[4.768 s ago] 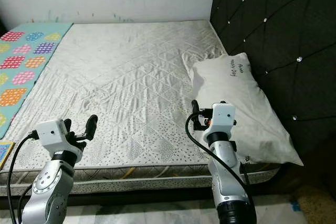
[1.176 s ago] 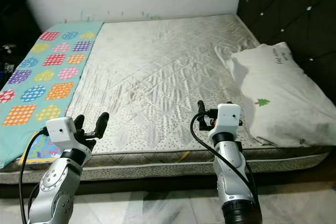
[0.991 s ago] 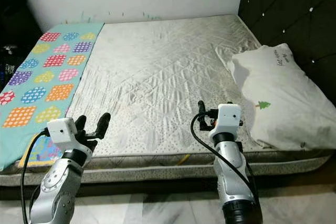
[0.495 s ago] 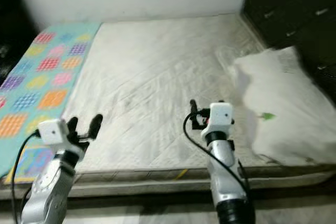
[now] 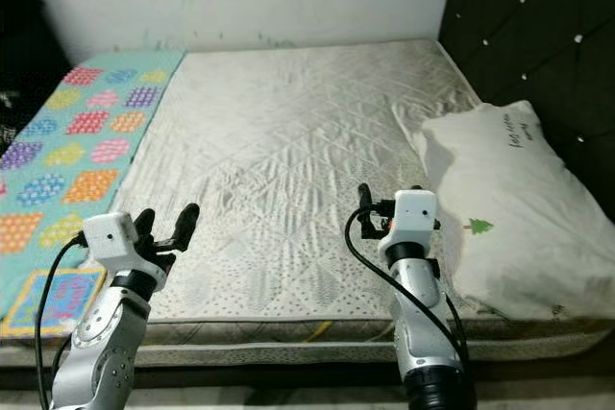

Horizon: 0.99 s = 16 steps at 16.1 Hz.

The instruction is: Clean up the room

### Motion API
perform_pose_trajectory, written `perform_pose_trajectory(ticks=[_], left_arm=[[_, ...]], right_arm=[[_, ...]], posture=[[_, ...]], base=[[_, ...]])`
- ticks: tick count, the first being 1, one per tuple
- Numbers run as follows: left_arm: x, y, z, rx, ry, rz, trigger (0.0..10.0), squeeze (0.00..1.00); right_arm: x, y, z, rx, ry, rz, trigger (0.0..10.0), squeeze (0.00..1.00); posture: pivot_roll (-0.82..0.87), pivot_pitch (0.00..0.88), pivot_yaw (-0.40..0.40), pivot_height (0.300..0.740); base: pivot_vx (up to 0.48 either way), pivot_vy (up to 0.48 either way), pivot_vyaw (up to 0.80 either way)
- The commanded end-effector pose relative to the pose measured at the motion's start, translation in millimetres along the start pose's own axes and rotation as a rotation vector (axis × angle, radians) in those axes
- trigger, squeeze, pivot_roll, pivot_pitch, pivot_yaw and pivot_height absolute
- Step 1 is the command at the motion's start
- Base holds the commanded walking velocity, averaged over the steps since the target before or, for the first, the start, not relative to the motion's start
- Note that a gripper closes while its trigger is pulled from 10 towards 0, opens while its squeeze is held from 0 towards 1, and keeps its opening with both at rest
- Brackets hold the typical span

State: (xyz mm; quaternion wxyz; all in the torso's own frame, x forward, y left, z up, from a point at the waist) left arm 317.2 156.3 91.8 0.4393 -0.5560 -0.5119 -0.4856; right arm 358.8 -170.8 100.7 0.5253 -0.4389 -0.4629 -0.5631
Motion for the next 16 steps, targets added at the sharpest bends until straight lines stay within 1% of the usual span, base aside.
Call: perform_pose_trajectory(ticks=[1,2,11,13,16], left_arm=[[-0.2,0.3,2.0,0.002,0.007,0.007,10.0,0.0],[0.0,0.5,1.9,0.001,0.006,0.007,10.0,0.0],[-0.4,1.4,0.9,-0.001,0.002,0.005,10.0,0.0],[0.6,1.6,3.3,0.012,-0.003,-0.004,10.0,0.0],[2.0,1.1,1.2,-0.005,0.002,-0.014,10.0,0.0]], right_arm=[[0.3,0.9,0.8,-0.001,0.0,-0.004,10.0,0.0],[0.3,1.0,0.9,-0.001,0.0,-0.004,10.0,0.0],[0.0,1.1,0.2,0.002,-0.008,-0.001,10.0,0.0],[0.2,2.1,0.2,0.005,-0.012,0.0,10.0,0.0],[0.0,2.2,-0.1,0.005,-0.013,0.0,10.0,0.0]], posture=[[-0.06,0.016,0.086,0.74],[-0.06,0.016,0.086,0.74],[-0.06,0.017,0.085,0.74],[-0.06,0.015,0.085,0.74],[-0.06,0.013,0.085,0.74]], base=[[0.0,0.48,-0.62],[0.0,0.48,-0.51],[0.0,0.48,0.0],[0.0,0.48,0.0],[0.0,0.0,0.0]])
Point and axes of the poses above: a point about 5 cm out from each wrist's last joint towards the gripper, its own y axis pointing out of the wrist towards the gripper, its own x axis along the axis of the wrist's last joint, z = x × y, the point moved 5 cm from there along y, pointing out of the wrist towards the gripper, and after that the axes turned 11 degrees about y, right-handed, at the moved point
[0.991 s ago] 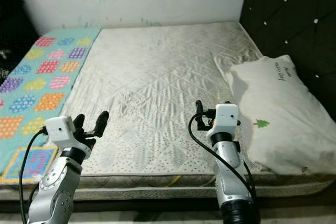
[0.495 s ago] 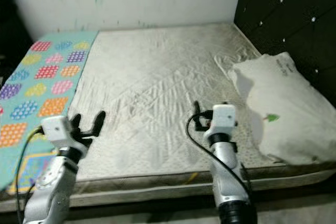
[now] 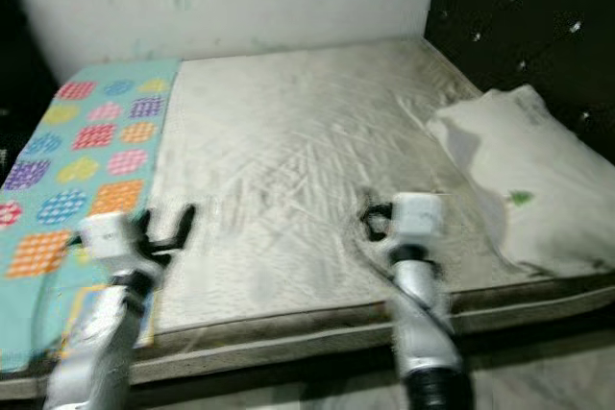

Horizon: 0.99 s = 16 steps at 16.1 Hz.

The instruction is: Clean up the room

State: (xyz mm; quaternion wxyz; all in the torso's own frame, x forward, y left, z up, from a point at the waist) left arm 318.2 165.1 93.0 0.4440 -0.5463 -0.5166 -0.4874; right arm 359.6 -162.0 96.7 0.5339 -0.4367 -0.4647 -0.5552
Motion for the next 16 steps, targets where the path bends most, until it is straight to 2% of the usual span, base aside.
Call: perform_pose_trajectory(ticks=[1,4,15,16], left_arm=[[0.5,0.5,-8.7,-0.03,-0.017,-0.009,10.0,0.0],[2.5,0.4,-11.3,-0.047,-0.026,-0.017,10.0,0.0],[2.2,-0.2,-12.9,-0.057,-0.034,-0.019,10.0,0.0],[0.4,0.2,-12.5,-0.047,-0.033,-0.009,10.0,0.0]], right_arm=[[5.5,1.5,-8.1,-0.015,-0.014,-0.014,10.0,0.0],[6.2,2.3,-9.2,-0.018,-0.013,-0.015,10.0,0.0],[6.1,1.8,-8.8,-0.015,-0.019,-0.016,10.0,0.0],[6.2,1.6,-9.4,-0.016,-0.02,-0.015,10.0,0.0]], posture=[[-0.06,0.013,0.085,0.74],[-0.06,0.013,0.085,0.74],[-0.07,0.012,0.085,0.74],[-0.07,0.014,0.085,0.74]], base=[[0.0,0.0,0.0],[0.085,0.0,0.0],[0.344,0.0,0.0],[0.0,0.0,0.0]])
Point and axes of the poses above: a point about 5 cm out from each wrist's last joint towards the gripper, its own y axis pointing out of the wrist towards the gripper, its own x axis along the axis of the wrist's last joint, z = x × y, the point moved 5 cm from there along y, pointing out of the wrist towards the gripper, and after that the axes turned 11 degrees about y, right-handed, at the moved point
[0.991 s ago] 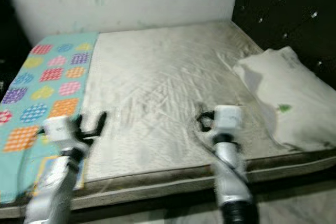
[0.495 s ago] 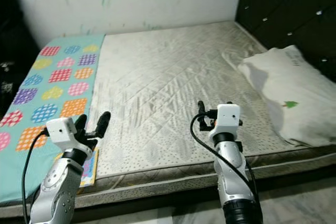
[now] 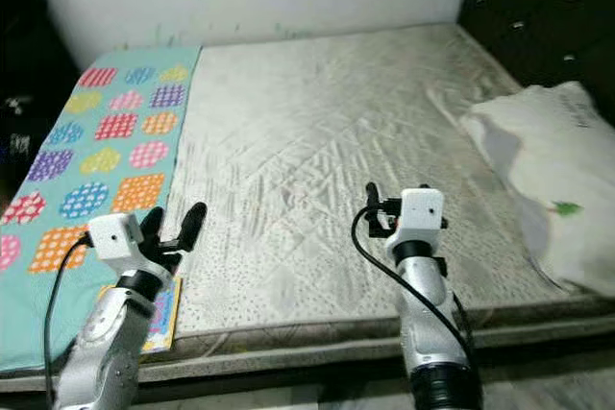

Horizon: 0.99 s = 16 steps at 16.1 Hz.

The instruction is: Clean up the room

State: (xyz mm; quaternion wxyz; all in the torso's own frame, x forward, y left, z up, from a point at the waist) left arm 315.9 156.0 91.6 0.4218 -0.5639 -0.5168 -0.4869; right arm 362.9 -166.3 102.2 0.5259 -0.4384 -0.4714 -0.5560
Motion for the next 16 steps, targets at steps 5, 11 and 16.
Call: perform_pose_trajectory(ticks=[5,11,16], left_arm=[[-1.9,2.9,-0.8,0.021,-0.001,0.017,10.0,0.0],[0.7,3.7,-0.5,0.021,-0.005,0.005,10.0,0.0],[0.2,3.8,-0.4,0.027,-0.015,0.006,10.0,0.0]], right_arm=[[-1.2,-3.1,-7.8,-0.017,-0.01,0.003,10.0,0.0],[-1.5,-2.5,-7.0,-0.015,-0.006,0.003,10.0,0.0],[-2.8,-2.7,-7.2,-0.012,-0.013,0.01,10.0,0.0]], posture=[[-0.07,0.018,0.086,0.74],[-0.07,0.016,0.086,0.74],[-0.07,0.016,0.084,0.74]], base=[[0.0,0.0,0.0],[0.0,0.214,-0.2],[0.0,0.48,-0.08]])
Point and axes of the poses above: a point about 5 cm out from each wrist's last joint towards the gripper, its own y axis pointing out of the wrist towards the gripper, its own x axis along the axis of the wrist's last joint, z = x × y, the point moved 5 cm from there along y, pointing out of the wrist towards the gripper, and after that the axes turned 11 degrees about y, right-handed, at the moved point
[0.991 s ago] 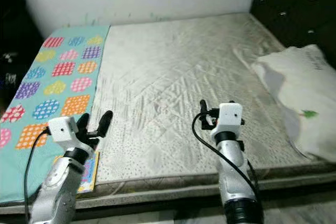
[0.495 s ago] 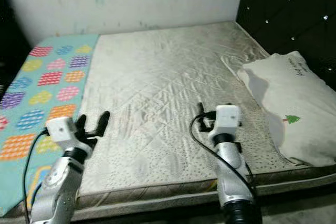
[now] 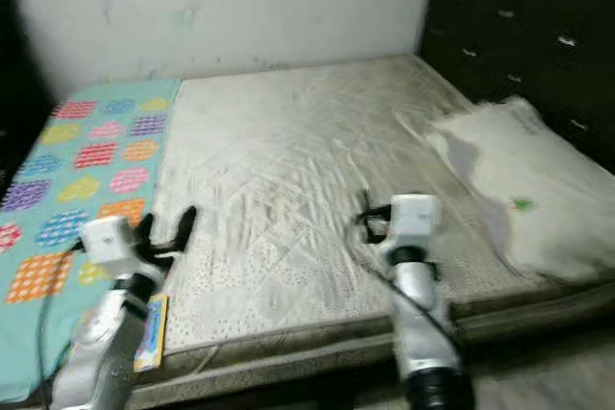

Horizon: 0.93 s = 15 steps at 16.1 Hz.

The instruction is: Clean up the room

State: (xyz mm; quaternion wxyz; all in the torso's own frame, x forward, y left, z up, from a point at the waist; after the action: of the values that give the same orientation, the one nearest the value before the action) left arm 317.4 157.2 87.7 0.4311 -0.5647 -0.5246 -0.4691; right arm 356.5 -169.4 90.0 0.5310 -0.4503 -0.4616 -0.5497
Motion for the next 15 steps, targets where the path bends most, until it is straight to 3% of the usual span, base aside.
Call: perform_pose_trajectory(ticks=[1,4,11,15], left_arm=[[3.3,2.5,-1.7,-0.005,-0.004,-0.008,10.0,0.0],[4.3,2.6,-0.6,0.004,-0.007,-0.016,10.0,0.0],[8.5,0.6,-3.1,-0.025,-0.009,-0.042,10.0,0.0],[8.3,0.1,-5.5,-0.041,-0.014,-0.042,10.0,0.0]], right_arm=[[7.7,4.1,-2.2,0.002,-0.013,-0.019,10.0,0.0],[6.9,4.4,-2.0,0.007,-0.023,-0.013,10.0,0.0],[6.3,3.9,1.9,0.024,-0.04,-0.014,10.0,0.0],[6.5,2.8,1.3,0.021,-0.04,-0.017,10.0,0.0]], posture=[[-0.07,0.016,0.084,0.74],[-0.07,0.017,0.081,0.74],[-0.07,0.018,0.081,0.74],[-0.08,0.021,0.085,0.74]], base=[[0.0,0.48,0.0],[0.0,0.48,0.0],[0.0,0.0,0.0],[0.287,0.0,0.0]])
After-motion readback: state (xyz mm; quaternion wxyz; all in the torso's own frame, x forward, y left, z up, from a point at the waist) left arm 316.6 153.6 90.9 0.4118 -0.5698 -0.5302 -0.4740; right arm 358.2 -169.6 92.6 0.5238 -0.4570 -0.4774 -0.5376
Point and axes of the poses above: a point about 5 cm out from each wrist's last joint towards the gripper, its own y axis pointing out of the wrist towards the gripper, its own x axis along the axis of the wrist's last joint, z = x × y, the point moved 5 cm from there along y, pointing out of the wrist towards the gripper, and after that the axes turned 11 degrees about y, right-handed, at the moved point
